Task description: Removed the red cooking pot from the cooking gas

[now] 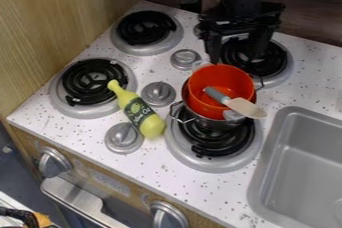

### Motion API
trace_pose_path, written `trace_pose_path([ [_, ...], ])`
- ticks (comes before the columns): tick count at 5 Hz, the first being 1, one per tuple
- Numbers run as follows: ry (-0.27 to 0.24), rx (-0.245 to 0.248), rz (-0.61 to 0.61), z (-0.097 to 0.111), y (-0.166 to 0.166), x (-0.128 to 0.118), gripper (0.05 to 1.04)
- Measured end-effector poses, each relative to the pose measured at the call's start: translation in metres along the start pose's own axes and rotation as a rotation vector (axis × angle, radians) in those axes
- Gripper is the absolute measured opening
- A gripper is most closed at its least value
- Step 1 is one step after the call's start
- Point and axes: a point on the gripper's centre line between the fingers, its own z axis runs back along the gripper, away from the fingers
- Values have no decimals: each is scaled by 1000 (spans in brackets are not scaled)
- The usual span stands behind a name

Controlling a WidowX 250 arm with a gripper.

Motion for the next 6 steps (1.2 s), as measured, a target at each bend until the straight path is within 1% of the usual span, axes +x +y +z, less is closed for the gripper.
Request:
trace_pose_path([
  [1, 16, 40, 78, -15, -14, 7, 998],
  [2, -4, 9, 98, -16, -20, 9, 998],
  [3, -12, 30, 192, -25, -18, -3, 998],
  [4, 16, 31, 216, -32, -16, -11, 998],
  [5, 25, 30, 223, -36, -14, -15, 998],
  [6, 14, 33, 222, -36, -14, -13, 998],
])
